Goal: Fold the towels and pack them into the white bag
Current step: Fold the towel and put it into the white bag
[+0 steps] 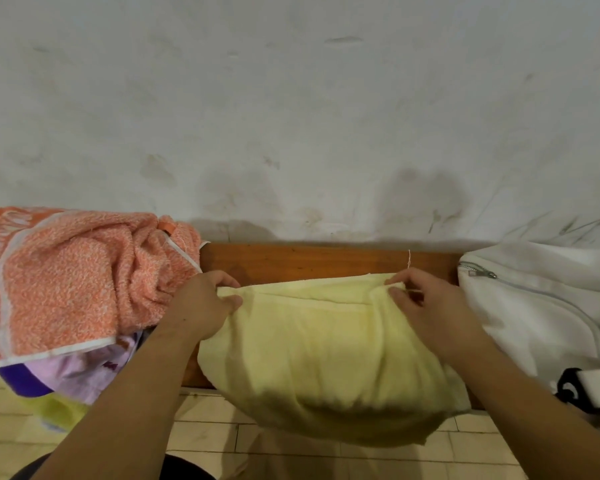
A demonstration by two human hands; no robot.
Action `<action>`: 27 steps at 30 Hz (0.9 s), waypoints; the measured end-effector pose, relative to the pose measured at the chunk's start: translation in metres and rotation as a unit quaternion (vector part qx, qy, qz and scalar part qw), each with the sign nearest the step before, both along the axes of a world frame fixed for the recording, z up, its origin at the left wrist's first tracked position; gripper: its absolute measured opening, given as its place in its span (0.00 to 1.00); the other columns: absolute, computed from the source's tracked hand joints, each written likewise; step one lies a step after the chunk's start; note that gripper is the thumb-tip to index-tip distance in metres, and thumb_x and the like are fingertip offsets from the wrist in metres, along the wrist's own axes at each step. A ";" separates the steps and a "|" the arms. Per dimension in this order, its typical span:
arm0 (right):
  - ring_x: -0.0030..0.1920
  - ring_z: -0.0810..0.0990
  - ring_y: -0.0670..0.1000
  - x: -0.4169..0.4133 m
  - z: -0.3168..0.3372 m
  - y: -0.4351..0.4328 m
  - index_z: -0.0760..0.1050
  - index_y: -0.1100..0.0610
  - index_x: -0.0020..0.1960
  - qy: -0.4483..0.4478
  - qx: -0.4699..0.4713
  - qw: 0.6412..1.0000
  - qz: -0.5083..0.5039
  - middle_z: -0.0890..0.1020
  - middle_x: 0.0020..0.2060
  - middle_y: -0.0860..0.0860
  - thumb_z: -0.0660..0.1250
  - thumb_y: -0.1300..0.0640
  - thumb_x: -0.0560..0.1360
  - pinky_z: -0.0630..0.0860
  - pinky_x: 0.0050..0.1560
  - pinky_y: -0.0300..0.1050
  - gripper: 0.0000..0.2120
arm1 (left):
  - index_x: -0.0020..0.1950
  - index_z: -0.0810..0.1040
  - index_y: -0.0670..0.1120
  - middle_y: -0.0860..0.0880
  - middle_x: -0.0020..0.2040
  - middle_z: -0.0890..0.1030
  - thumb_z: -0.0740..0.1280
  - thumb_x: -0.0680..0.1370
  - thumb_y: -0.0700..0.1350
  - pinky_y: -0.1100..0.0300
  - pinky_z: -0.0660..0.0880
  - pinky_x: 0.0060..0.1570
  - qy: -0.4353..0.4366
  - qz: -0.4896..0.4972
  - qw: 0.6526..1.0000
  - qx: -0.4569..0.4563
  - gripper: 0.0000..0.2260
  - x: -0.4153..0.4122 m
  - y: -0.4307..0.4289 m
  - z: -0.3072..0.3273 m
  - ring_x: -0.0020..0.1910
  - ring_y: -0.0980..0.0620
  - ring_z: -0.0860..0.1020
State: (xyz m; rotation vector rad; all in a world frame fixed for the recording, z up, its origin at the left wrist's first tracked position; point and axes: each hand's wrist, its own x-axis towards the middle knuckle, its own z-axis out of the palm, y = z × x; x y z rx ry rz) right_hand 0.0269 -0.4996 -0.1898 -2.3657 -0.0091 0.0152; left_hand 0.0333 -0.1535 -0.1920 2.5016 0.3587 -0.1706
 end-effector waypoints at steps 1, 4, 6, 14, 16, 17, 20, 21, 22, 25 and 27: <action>0.39 0.79 0.39 -0.003 -0.004 0.000 0.79 0.44 0.49 0.011 -0.017 1.000 0.006 0.83 0.39 0.41 0.69 0.52 0.80 0.72 0.39 0.30 0.03 | 0.51 0.79 0.55 0.55 0.46 0.78 0.72 0.78 0.48 0.61 0.68 0.34 0.001 0.001 1.000 0.000 0.05 0.000 0.000 0.000 0.41 0.57 0.76; 0.35 0.77 0.41 -0.013 -0.005 0.002 0.76 0.45 0.47 -0.008 -0.037 0.999 0.007 0.79 0.31 0.44 0.68 0.53 0.80 0.71 0.34 0.34 0.04 | 0.51 0.79 0.55 0.57 0.45 0.77 0.72 0.78 0.49 0.60 0.68 0.35 0.003 0.004 1.000 0.009 0.05 0.001 0.000 -0.001 0.43 0.56 0.76; 0.33 0.77 0.43 -0.020 0.000 0.003 0.75 0.45 0.48 -0.002 -0.050 0.999 0.018 0.79 0.31 0.44 0.66 0.53 0.81 0.72 0.33 0.35 0.04 | 0.50 0.79 0.55 0.56 0.45 0.77 0.73 0.77 0.48 0.60 0.67 0.35 -0.001 0.007 1.000 0.009 0.05 0.003 -0.001 -0.003 0.42 0.56 0.75; 0.43 0.77 0.41 -0.021 -0.005 -0.008 0.77 0.46 0.48 0.017 -0.035 0.999 -0.033 0.79 0.44 0.42 0.68 0.54 0.80 0.68 0.40 0.31 0.03 | 0.51 0.78 0.54 0.57 0.45 0.76 0.71 0.78 0.47 0.63 0.66 0.34 -0.004 0.006 1.000 0.010 0.04 0.004 -0.003 -0.005 0.41 0.59 0.73; 0.45 0.77 0.42 -0.019 -0.007 -0.011 0.77 0.46 0.47 0.019 -0.036 0.998 -0.043 0.78 0.48 0.43 0.70 0.55 0.78 0.67 0.42 0.29 0.05 | 0.51 0.79 0.54 0.58 0.44 0.76 0.71 0.78 0.47 0.63 0.66 0.34 -0.003 0.008 1.000 0.004 0.04 0.004 -0.002 -0.005 0.42 0.60 0.73; 0.45 0.77 0.42 -0.018 -0.007 -0.012 0.77 0.46 0.45 0.022 -0.039 0.998 -0.042 0.77 0.48 0.43 0.71 0.55 0.77 0.67 0.43 0.29 0.06 | 0.51 0.79 0.54 0.57 0.45 0.77 0.71 0.78 0.47 0.63 0.66 0.34 -0.002 0.008 1.000 0.001 0.04 0.004 -0.002 -0.005 0.42 0.59 0.74; 0.44 0.76 0.42 -0.019 -0.004 -0.014 0.78 0.47 0.44 0.038 -0.078 0.996 -0.013 0.75 0.47 0.42 0.72 0.57 0.76 0.67 0.41 0.28 0.06 | 0.51 0.79 0.54 0.56 0.45 0.78 0.72 0.78 0.47 0.62 0.67 0.35 -0.001 0.006 1.000 -0.005 0.04 0.003 -0.001 -0.005 0.43 0.58 0.74; 0.44 0.75 0.42 -0.020 -0.003 -0.014 0.78 0.48 0.44 0.041 -0.095 0.995 0.003 0.74 0.47 0.42 0.73 0.57 0.76 0.67 0.42 0.28 0.06 | 0.51 0.79 0.54 0.56 0.45 0.78 0.72 0.78 0.47 0.62 0.67 0.35 -0.001 0.005 1.000 -0.005 0.04 0.003 -0.001 -0.005 0.43 0.58 0.75; 0.45 0.75 0.41 -0.022 -0.003 -0.014 0.78 0.48 0.45 0.039 -0.110 0.993 0.018 0.74 0.47 0.42 0.73 0.56 0.76 0.67 0.42 0.27 0.05 | 0.50 0.79 0.54 0.56 0.46 0.78 0.72 0.78 0.47 0.62 0.67 0.35 -0.002 0.003 1.000 -0.004 0.04 0.003 0.000 -0.006 0.43 0.58 0.75; 0.45 0.73 0.42 -0.026 -0.003 -0.013 0.77 0.46 0.44 0.033 -0.136 0.989 0.047 0.73 0.44 0.42 0.73 0.55 0.76 0.65 0.43 0.28 0.07 | 0.50 0.79 0.55 0.56 0.47 0.78 0.72 0.78 0.48 0.63 0.67 0.36 -0.001 0.002 1.000 -0.003 0.04 0.002 0.001 -0.006 0.44 0.57 0.75; 0.44 0.73 0.41 -0.028 -0.003 -0.013 0.76 0.45 0.43 0.035 -0.136 0.989 0.041 0.73 0.43 0.42 0.73 0.55 0.76 0.64 0.42 0.28 0.08 | 0.50 0.79 0.55 0.55 0.47 0.79 0.72 0.78 0.47 0.62 0.67 0.36 -0.002 0.003 1.000 -0.007 0.04 0.002 0.002 -0.007 0.45 0.56 0.76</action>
